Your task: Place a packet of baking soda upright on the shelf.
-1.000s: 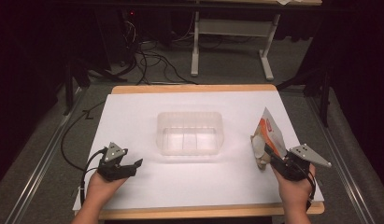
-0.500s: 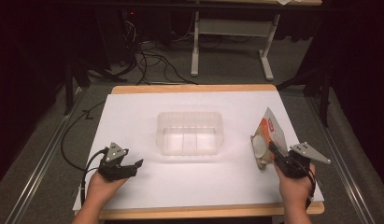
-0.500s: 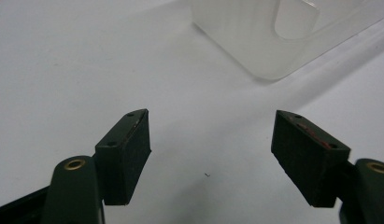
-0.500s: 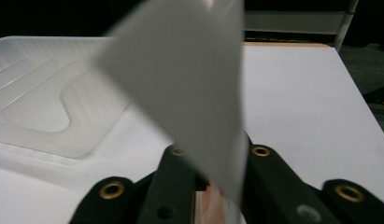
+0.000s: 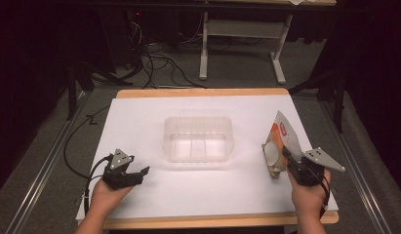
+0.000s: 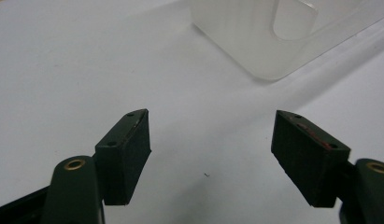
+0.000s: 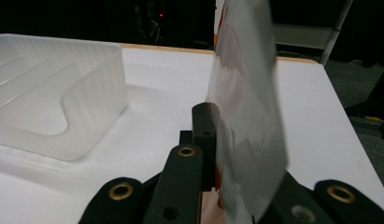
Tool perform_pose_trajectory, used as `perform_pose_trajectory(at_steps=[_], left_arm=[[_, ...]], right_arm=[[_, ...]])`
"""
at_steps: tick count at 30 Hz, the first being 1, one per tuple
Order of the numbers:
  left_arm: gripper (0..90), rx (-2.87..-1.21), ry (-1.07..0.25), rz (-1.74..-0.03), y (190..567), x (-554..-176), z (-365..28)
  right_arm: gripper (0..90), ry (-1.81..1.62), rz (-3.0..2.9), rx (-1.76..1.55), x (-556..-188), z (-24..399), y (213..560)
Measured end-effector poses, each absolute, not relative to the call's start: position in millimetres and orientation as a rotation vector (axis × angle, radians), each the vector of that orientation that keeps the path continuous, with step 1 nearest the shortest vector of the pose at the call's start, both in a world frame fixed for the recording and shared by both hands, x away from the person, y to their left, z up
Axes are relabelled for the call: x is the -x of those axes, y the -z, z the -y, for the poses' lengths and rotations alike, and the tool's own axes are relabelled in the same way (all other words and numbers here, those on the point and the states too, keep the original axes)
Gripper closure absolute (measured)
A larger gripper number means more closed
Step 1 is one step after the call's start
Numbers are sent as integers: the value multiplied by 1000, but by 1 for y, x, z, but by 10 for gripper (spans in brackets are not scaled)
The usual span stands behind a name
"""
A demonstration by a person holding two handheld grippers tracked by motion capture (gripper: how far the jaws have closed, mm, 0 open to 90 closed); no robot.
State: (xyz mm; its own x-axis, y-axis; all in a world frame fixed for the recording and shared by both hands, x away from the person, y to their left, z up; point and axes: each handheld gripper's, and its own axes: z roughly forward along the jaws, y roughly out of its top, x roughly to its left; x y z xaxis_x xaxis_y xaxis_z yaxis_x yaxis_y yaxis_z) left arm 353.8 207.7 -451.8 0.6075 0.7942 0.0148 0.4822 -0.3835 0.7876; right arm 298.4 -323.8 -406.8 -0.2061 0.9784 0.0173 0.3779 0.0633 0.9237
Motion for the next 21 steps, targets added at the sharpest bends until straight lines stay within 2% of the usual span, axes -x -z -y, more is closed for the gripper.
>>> perform_pose_trajectory(at_steps=[21], left_arm=[[286,-2040,-516,-1003,450,-353,-210]], right_arm=[[900,-1253,-1627,-1268,-297,301,376]])
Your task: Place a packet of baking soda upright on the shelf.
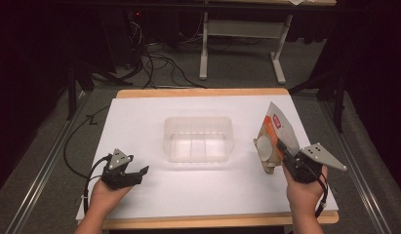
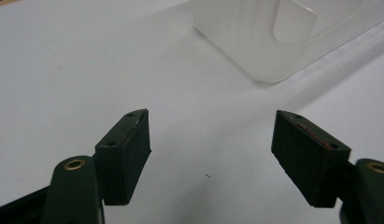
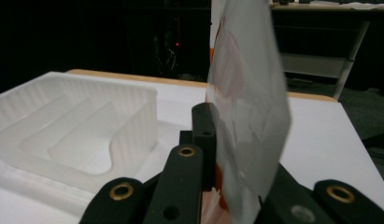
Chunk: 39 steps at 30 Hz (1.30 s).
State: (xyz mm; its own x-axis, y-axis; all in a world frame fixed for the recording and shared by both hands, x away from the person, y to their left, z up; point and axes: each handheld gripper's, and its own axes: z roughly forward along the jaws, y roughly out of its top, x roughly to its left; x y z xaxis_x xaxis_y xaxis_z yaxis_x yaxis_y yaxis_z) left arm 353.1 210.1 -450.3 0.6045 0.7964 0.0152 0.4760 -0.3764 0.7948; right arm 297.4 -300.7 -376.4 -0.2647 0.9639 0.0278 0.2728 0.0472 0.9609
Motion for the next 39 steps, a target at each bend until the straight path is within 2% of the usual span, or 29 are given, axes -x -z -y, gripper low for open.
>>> perform_pose_trajectory(at_steps=[21,31,39], left_arm=[[284,-2025,-519,-1008,449,-354,-214],[283,-2021,-516,-1004,449,-354,-215],[284,-2016,-523,-1000,447,-353,-215]], right_arm=[[900,-1314,-1622,-1185,-317,269,331],[900,-1383,-1634,-1109,-325,239,303],[900,-1411,-1667,-1074,-338,209,297]])
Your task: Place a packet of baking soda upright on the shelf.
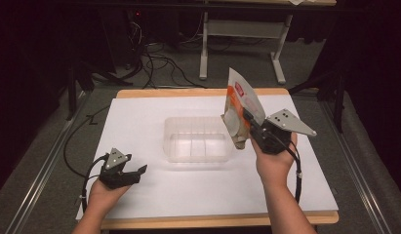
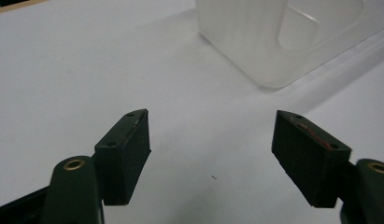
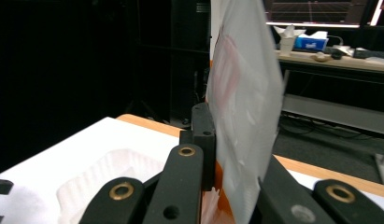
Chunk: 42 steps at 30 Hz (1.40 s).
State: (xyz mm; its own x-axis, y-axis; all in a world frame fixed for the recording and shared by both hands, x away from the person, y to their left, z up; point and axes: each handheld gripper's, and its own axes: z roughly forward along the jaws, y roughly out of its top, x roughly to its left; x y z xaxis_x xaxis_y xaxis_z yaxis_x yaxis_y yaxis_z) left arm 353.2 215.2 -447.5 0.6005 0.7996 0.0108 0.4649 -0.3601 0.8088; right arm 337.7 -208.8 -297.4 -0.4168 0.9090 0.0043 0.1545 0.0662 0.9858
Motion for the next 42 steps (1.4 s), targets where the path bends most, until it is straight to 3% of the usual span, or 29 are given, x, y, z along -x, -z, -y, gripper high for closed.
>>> perform_pose_trajectory(at_steps=[17,42], left_arm=[[283,-2023,-524,-989,447,-354,-214],[284,-2026,-531,-979,447,-354,-213]], right_arm=[[900,-1440,-1736,-1064,-363,159,315],[900,-1374,-1771,-1103,-392,123,344]])
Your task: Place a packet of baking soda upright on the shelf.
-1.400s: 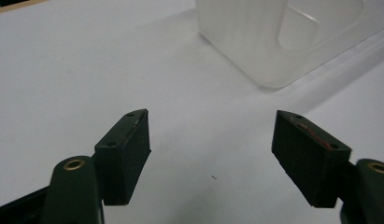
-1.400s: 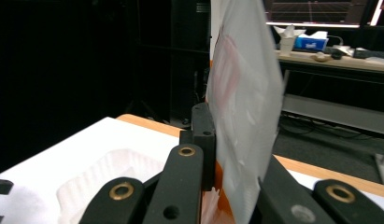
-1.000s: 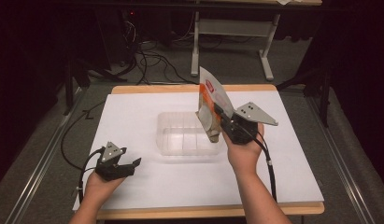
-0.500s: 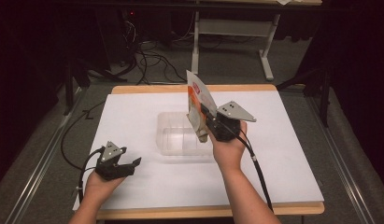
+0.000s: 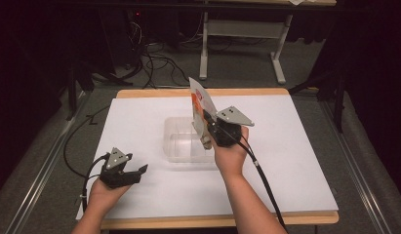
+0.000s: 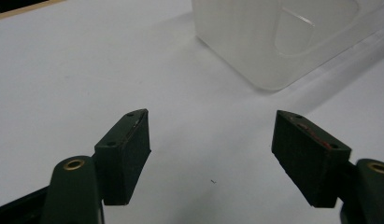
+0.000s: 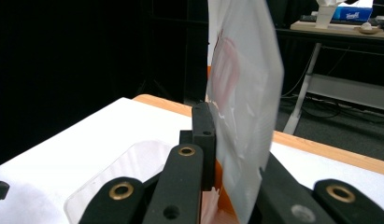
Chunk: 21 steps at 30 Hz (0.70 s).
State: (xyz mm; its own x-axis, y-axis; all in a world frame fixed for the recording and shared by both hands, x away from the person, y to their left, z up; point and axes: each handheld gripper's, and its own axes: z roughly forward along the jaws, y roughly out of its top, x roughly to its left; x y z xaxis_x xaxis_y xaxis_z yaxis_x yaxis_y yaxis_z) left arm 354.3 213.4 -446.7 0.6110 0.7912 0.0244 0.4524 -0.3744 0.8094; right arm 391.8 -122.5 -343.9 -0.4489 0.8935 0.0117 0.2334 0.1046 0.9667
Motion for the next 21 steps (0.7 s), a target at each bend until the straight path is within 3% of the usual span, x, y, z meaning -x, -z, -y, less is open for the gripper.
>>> perform_pose_trajectory(at_steps=[21], left_arm=[[283,-2042,-525,-970,447,-354,-211]], right_arm=[[900,-1352,-1798,-1098,-402,106,356]])
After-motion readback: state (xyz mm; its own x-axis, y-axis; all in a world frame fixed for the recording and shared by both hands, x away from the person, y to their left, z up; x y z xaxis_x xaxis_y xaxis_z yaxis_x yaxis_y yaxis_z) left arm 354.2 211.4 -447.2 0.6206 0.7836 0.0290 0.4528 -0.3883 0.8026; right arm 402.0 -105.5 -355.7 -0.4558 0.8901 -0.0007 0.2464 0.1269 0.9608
